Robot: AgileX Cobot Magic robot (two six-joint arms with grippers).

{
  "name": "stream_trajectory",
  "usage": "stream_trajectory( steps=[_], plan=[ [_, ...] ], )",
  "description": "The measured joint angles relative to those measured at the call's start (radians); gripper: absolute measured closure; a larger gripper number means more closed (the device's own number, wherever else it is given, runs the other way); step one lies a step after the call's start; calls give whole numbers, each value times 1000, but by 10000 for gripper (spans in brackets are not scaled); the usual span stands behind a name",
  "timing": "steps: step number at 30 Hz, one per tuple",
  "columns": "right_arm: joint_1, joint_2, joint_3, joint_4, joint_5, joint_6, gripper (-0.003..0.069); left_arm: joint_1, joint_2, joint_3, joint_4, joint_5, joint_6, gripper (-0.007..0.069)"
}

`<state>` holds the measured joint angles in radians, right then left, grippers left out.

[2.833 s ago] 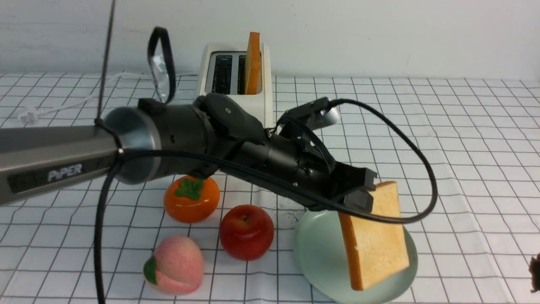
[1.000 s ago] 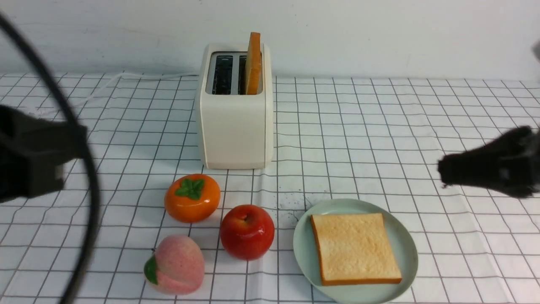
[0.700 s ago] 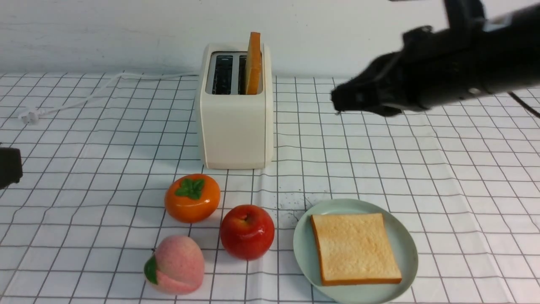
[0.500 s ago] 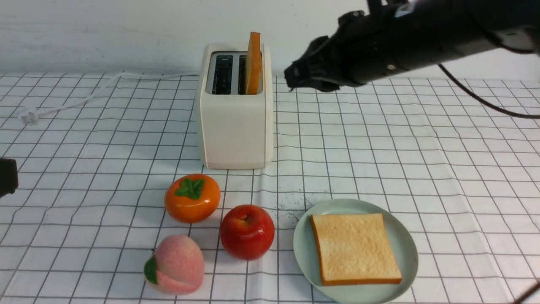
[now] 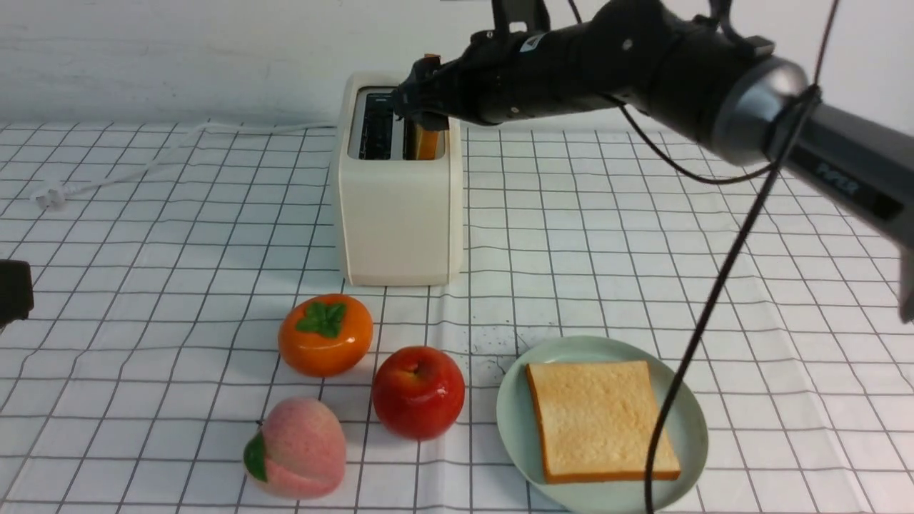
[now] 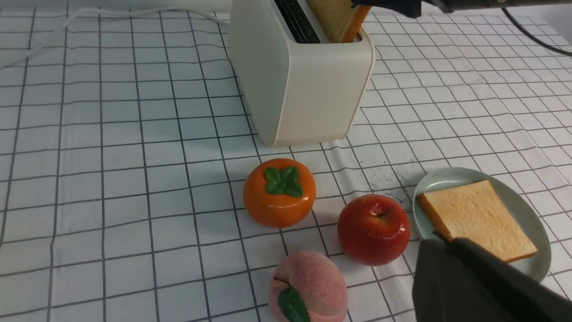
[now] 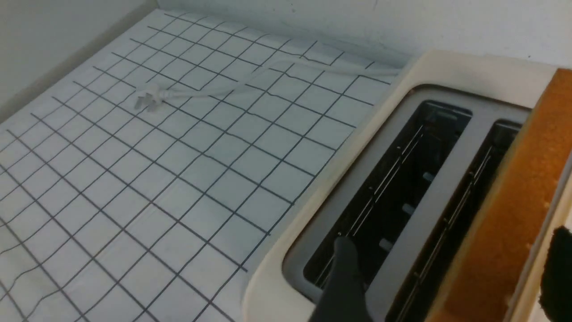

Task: Take toasted bread from bread machine on white checkered table place on plate.
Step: 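Grasp the toast slice in the toaster and pull it up out of the slot with the right gripper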

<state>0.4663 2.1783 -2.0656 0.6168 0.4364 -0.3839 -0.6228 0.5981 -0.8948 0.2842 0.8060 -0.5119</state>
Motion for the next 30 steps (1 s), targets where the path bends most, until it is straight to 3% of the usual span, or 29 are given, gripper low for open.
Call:
stream_trajectory(
  steps=[6,12,15,23,30],
  plan=[
    [0,57,-24,0,-40,0,223,0,0,0,0,-1,0,638],
    [1,63,-26,1,-62,0,480,0,0,0,0,-1,0,638],
    [1,63,-26,1,-67,0,563,0,0,0,0,-1,0,638],
    [1,-17,-26,4,-16,1,566,0,0,0,2,-8,1,638],
    [2,-274,-30,-13,306,1,566,0,0,0,6,-15,21,638]
  ],
)
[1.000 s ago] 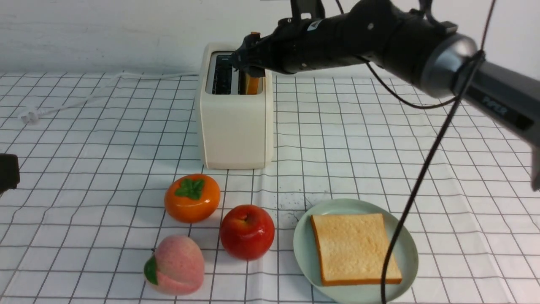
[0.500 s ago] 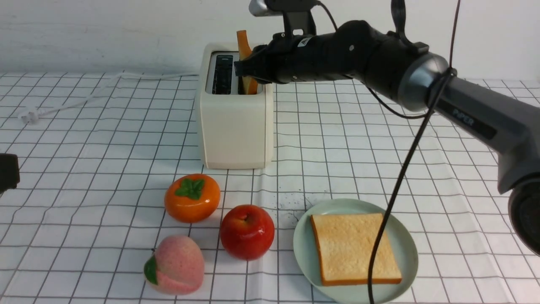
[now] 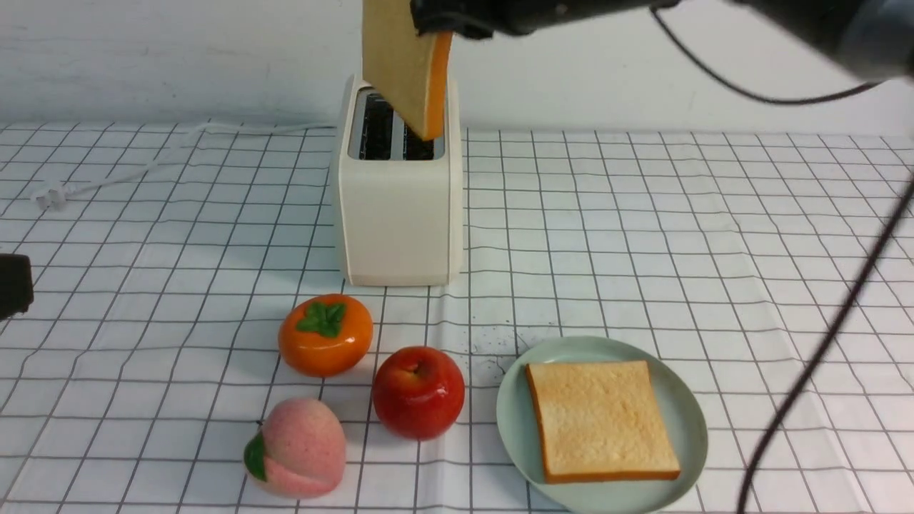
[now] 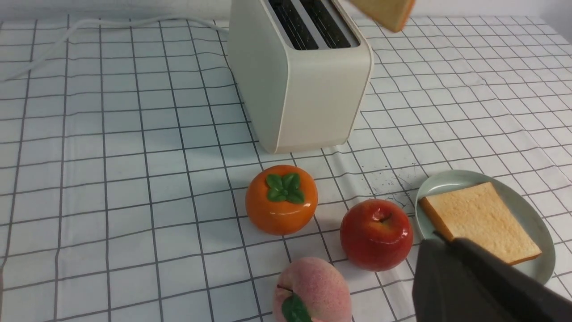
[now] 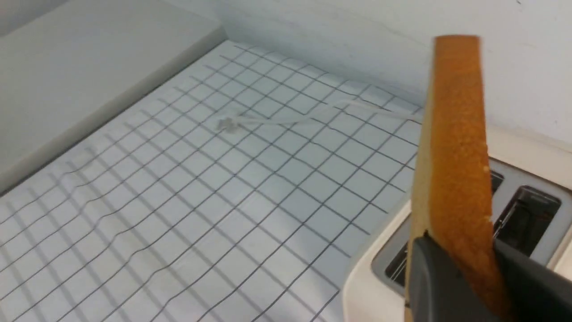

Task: Take toasted bread from bread machine on white checkered table place on plate.
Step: 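Grasp the toast slice in the toaster and pull it up out of the slot with the right gripper, then place the held slice of bread on top of the slice on the plate with the right gripper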

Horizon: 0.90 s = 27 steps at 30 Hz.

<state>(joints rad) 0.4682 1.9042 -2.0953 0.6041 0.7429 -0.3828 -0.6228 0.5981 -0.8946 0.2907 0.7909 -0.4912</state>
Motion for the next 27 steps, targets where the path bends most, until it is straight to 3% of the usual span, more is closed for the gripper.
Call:
stream_trajectory(
  steps=[6,10,18,22,27],
  plan=[
    [0,-234,-6,-112,358,55,566,0,0,0,8,-25,7,638],
    [0,-323,7,-189,505,126,566,0,0,0,8,-27,21,638],
    [0,-536,222,-372,523,252,566,0,0,0,8,-28,24,638],
    [-11,-728,566,-489,510,403,566,0,0,5,8,-28,25,638],
    [-68,-785,832,-416,375,448,566,0,0,5,7,-37,29,638]
  ],
)
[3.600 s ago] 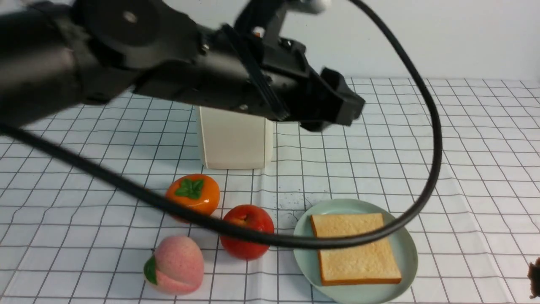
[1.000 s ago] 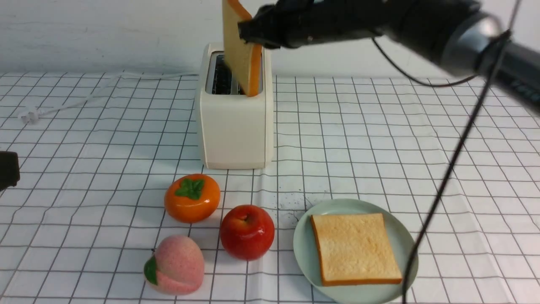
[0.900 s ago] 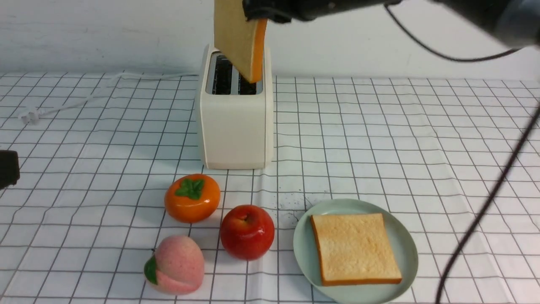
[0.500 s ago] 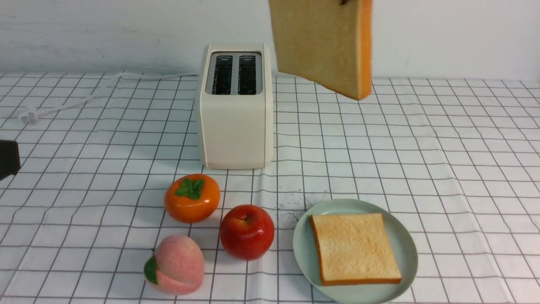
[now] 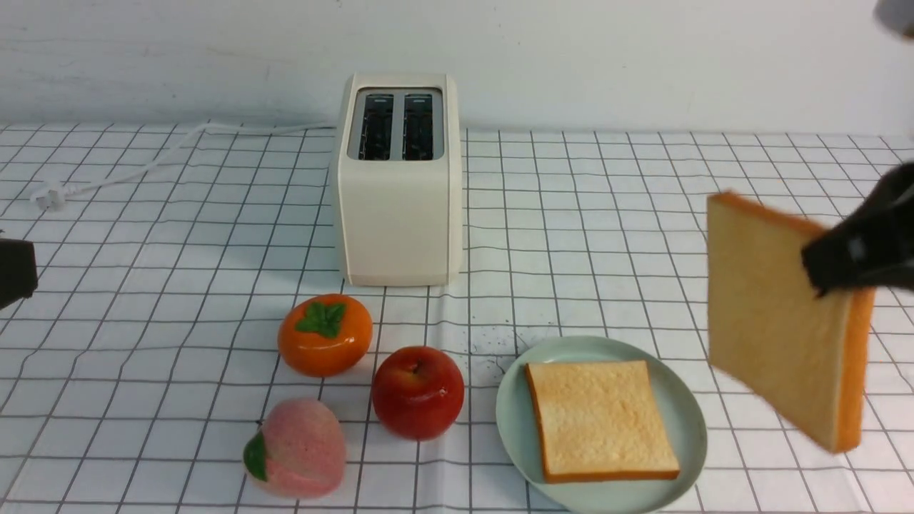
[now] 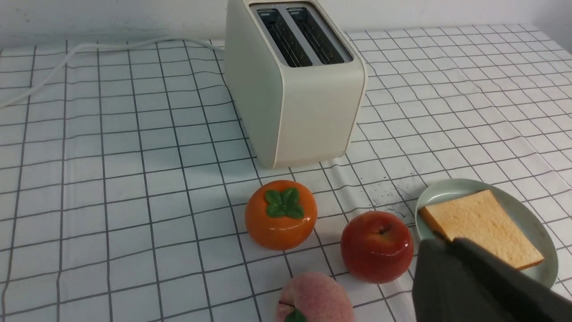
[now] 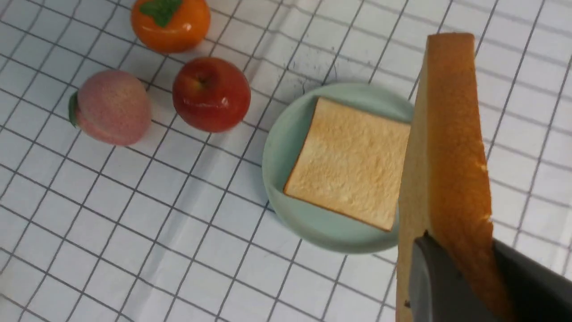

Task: Take toasted bread from bread machine on white checkered table place on plate.
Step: 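Place the held slice of bread on top of the slice on the plate with the right gripper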

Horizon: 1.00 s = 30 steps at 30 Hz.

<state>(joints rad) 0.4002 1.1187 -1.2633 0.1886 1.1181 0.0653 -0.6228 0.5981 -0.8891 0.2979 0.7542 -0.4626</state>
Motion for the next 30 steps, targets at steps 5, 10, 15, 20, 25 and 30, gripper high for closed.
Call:
stream_trajectory(
  steps=[5,10,15,20,25,30],
  plan=[
    [-117,100,162,326,-146,-209,566,0,0,1,0,-24,1,638],
    [-223,257,193,682,-117,-530,566,0,0,1,0,-29,3,638],
    [-304,401,197,834,-106,-690,566,0,0,1,-5,-46,25,637],
    [-322,512,198,925,-114,-778,566,0,0,1,-53,-87,81,637],
    [-334,591,198,958,-174,-838,566,0,3,1,-176,-42,125,637],
    [-340,604,198,958,-212,-841,566,0,37,1,-281,177,165,637]
  ],
)
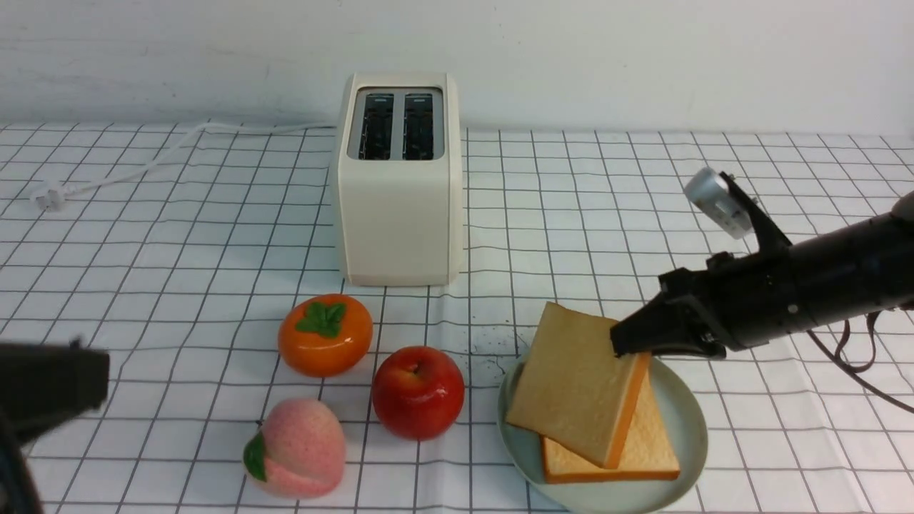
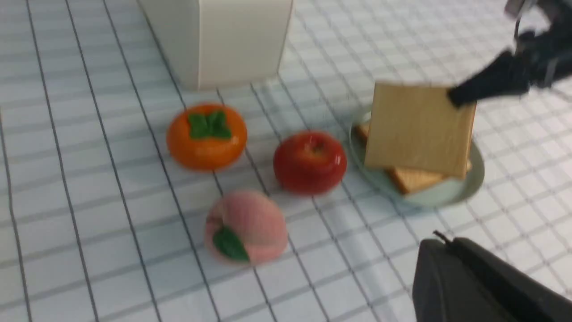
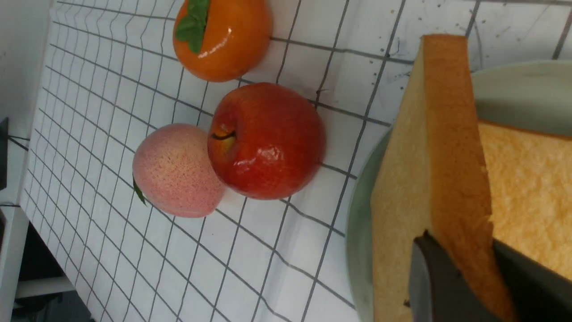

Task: Take toasted bread from bread machine on white checkered table place on plate.

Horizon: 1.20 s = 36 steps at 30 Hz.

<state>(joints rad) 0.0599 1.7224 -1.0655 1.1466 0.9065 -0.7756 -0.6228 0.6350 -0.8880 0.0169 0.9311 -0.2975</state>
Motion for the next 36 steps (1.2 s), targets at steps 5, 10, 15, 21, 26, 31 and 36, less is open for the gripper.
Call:
stream_trajectory(
  steps=[5,10,15,21,26,31,36],
  plan=[
    [0,0,0,-26,-24,1,555,0,23,0,-36,82,55,637],
    [0,0,0,-109,-48,1,444,0,25,0,-51,84,69,637],
    [-16,-26,0,-169,-54,2,265,0,25,0,-48,68,71,636],
    [-83,-143,-41,-230,33,83,237,0,10,0,15,-5,32,636],
    [-132,-372,-75,-410,161,265,403,0,-93,45,140,-142,-87,636],
    [-137,-635,-75,-573,231,355,622,0,-270,206,287,-290,-236,636],
    [-138,-848,-75,-673,313,454,673,0,-417,433,423,-471,-334,634]
  ],
)
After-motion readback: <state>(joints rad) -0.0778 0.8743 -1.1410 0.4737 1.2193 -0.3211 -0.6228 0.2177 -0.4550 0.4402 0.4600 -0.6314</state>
